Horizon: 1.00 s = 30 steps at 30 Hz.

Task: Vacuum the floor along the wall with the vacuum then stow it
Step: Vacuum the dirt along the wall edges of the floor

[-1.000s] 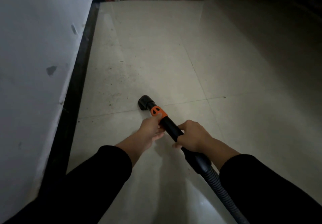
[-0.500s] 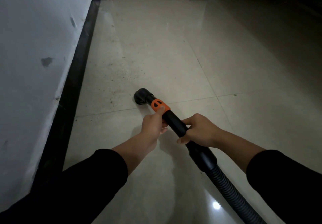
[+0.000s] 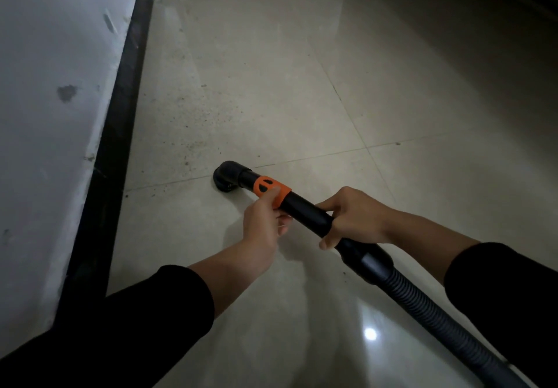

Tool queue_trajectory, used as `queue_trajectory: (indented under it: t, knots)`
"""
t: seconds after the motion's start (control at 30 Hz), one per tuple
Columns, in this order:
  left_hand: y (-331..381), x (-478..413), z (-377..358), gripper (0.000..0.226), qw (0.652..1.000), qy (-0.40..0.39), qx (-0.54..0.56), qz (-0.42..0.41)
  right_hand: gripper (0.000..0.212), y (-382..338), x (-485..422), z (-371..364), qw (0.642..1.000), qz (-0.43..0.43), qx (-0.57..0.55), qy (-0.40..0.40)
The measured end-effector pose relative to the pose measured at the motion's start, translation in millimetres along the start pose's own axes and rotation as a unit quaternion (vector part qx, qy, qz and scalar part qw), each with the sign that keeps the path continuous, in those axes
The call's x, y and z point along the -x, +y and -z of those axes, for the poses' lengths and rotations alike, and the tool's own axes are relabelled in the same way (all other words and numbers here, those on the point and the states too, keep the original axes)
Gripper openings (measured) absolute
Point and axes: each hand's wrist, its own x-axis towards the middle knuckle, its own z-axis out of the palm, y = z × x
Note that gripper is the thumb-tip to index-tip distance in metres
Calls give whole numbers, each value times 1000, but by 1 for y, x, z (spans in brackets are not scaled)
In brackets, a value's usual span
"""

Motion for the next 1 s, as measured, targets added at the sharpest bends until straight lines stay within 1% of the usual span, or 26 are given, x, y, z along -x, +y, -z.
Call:
queue_trajectory:
  t: [0.17,0.27,0.37,0.67,0.77,1.0]
  knots:
    - [-7,12,-2,26,1000,-17,-2,14,50,5,13,4,1000,-13,22,1]
    - [-5,11,-10,24,999,-32,-2,33,51,9,17,6,999,-16,43,22]
    - [0,8,-20,23,998,-54,-8,33,51,12,19,10,997,-22,49,48]
    - [15,-13,-31,24,995,-82,-59,16,51,16,6,10,995,-43,12,93]
    - [19,-21,-31,24,995,-82,-58,7,53,15,-3,9,994,-40,3,97]
    - [26,-37,-22,20,998,-51,-34,-5,47,7,-25,5,996,-27,-27,85]
